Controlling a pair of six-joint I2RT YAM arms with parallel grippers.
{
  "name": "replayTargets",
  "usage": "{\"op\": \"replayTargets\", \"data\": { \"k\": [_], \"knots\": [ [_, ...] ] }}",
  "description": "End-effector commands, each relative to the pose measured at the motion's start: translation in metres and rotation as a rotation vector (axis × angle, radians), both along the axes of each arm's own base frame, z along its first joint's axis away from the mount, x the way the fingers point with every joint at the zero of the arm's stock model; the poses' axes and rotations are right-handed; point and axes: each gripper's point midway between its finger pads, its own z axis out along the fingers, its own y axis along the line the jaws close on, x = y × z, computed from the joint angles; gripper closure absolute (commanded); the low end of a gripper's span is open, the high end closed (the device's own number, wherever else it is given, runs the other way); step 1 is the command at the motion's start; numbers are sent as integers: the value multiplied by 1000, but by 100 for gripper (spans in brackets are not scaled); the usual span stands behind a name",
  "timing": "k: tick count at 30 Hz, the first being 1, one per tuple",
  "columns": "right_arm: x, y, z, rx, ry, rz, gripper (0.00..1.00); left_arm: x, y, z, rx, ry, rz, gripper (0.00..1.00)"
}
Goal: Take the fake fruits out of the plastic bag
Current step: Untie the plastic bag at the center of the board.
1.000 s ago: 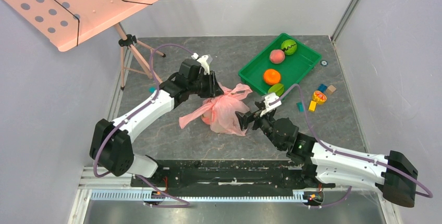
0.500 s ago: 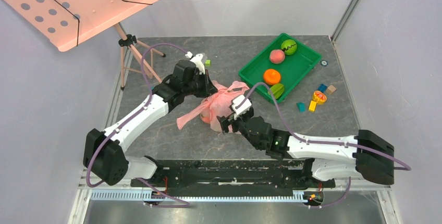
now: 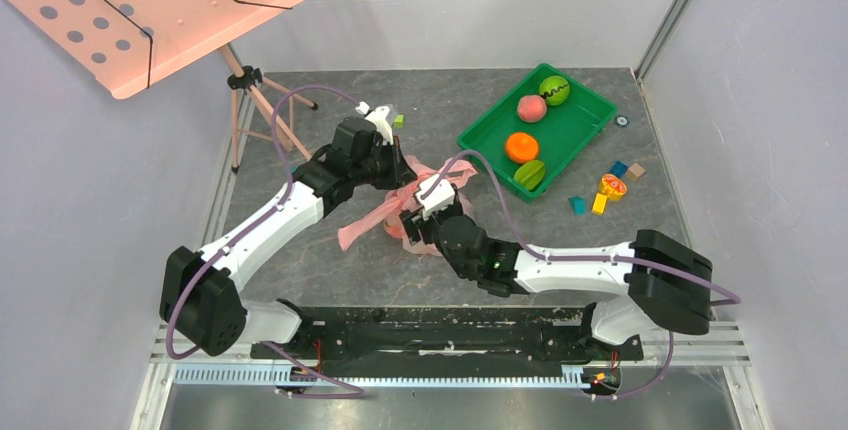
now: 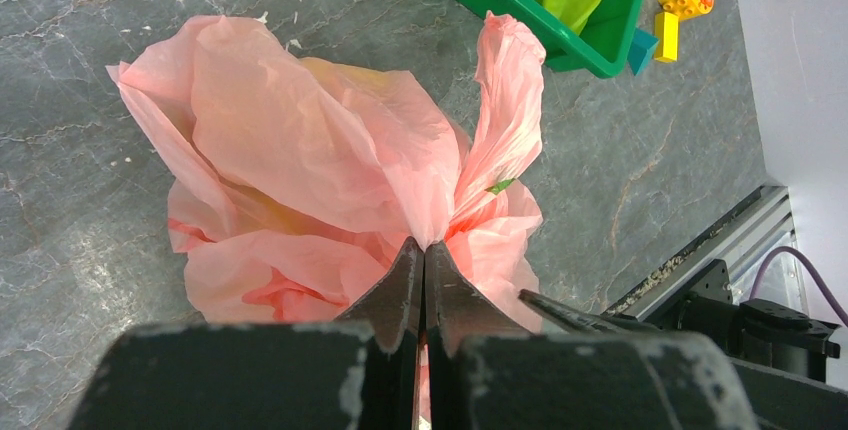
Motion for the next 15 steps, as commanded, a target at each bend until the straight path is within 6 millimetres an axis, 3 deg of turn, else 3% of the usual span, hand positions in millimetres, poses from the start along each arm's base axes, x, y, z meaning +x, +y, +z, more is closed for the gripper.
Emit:
{"op": "replayTargets", "data": {
  "k": [1,6,15],
  "knots": [
    [13,8,13,41,0,-43,36,-2,-3,14,-49,-16,3,98],
    [18,-2,1,45,40,-44,47,1,6,10,-43,18,65,98],
    [17,-28,0,103,62,-30,94,5,19,11,-69,33,128,98]
  ]
}}
